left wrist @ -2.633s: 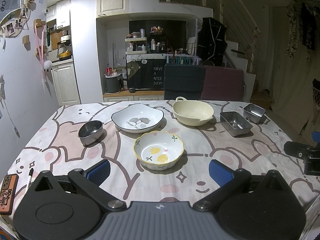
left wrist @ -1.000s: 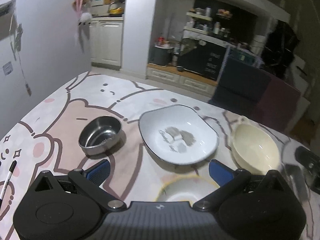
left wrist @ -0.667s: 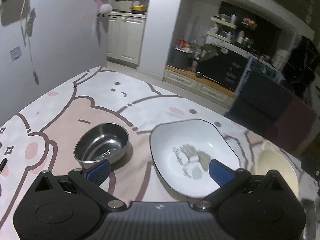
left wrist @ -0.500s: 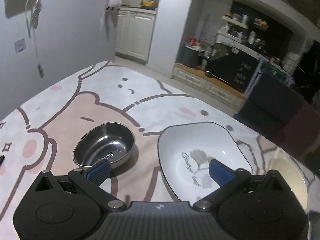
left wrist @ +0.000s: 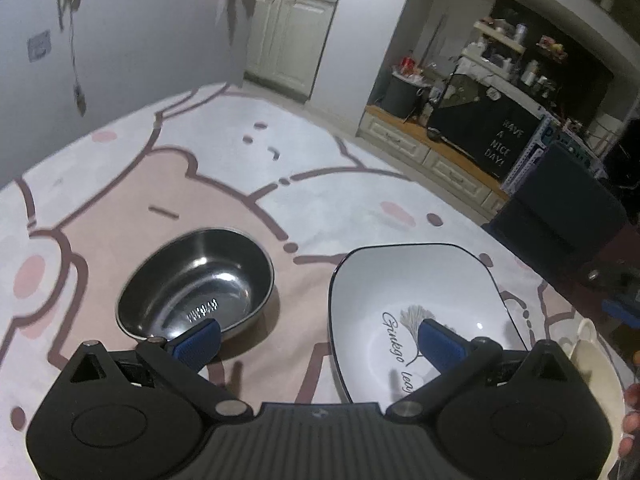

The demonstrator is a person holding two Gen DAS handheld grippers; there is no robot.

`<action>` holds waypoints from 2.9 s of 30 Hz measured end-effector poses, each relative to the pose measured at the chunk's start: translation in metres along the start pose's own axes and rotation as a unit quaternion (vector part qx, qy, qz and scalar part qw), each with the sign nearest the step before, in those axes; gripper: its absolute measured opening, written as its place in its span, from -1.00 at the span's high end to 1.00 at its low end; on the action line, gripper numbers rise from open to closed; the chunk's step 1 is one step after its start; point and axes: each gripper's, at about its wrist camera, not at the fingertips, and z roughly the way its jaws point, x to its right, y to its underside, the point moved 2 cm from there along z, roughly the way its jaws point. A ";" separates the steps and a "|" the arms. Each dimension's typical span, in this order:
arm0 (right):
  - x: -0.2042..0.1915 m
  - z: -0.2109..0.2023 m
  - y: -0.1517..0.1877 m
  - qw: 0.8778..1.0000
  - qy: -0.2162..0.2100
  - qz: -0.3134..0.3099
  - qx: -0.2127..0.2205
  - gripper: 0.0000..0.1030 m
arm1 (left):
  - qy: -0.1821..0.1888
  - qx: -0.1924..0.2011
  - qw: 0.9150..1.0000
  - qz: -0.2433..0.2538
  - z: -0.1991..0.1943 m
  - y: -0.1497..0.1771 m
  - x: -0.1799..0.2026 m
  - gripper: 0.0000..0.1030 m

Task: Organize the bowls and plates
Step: 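Move both grippers toward the white ginkgo-print square plate, then close the right gripper on the plate rim while the left gripper grips the opposite rim, then lift the plate with both grippers and carry it toward the lemon-print bowl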

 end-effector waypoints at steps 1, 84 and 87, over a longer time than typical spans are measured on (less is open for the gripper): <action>0.000 0.008 -0.002 1.000 0.003 -0.005 -0.012 -1.00 | 0.004 -0.008 1.000 -0.009 0.005 0.000 -0.002 -1.00; 0.014 0.001 0.046 0.989 -0.033 0.009 -0.146 0.69 | 0.156 -0.048 0.984 0.068 0.017 -0.012 0.004 0.65; 0.018 -0.018 0.042 0.991 -0.028 0.018 -0.133 0.70 | 0.164 -0.045 0.983 0.065 0.001 -0.011 0.008 0.64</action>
